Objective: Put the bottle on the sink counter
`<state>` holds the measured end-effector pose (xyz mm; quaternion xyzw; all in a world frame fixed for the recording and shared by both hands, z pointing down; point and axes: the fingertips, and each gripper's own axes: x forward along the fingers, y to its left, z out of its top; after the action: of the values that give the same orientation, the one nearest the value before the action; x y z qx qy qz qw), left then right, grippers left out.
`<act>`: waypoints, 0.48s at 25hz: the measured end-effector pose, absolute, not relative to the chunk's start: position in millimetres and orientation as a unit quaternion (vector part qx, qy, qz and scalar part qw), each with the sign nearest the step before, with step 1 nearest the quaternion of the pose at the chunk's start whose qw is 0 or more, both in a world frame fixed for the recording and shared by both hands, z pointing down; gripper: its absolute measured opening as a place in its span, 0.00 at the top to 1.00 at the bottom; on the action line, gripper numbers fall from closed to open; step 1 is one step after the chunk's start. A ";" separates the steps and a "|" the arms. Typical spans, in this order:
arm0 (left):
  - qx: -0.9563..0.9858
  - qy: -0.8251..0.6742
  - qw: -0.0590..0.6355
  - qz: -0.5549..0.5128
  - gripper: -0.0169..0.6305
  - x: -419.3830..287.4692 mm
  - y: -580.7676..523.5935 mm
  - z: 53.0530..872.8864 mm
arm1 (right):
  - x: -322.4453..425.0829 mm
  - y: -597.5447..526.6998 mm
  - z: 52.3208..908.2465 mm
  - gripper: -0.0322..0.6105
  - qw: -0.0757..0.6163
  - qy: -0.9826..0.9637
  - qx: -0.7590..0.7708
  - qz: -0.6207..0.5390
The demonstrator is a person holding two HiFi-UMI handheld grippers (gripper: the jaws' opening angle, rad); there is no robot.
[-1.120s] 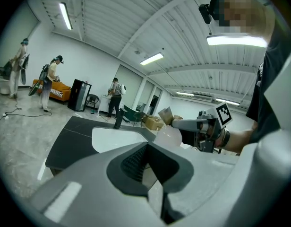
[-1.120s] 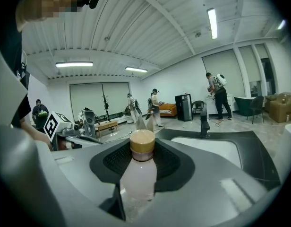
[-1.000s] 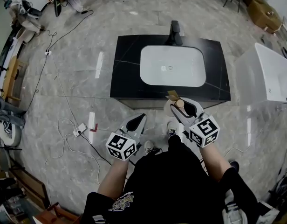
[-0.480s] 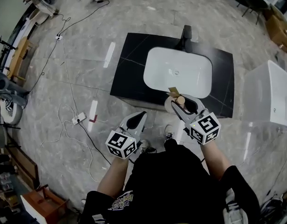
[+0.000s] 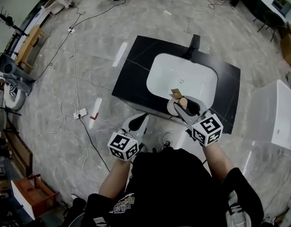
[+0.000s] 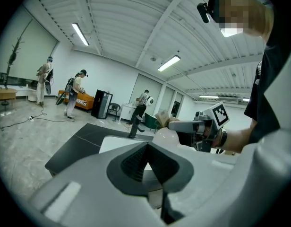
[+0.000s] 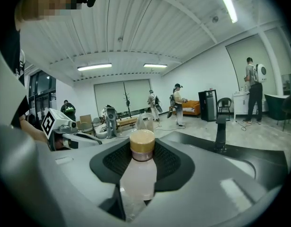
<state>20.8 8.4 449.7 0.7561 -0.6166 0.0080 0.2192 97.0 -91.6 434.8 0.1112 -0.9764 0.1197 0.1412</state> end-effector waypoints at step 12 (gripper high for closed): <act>0.750 -0.624 0.219 0.010 0.97 23.6 -5.3 441.5 | 96.4 -109.4 436.2 0.69 0.137 -0.979 0.096 0.120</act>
<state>23.6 -5.3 441.5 0.7501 -0.6240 0.0096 0.2190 96.4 -109.4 436.2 0.0956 -0.9787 0.1195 0.1367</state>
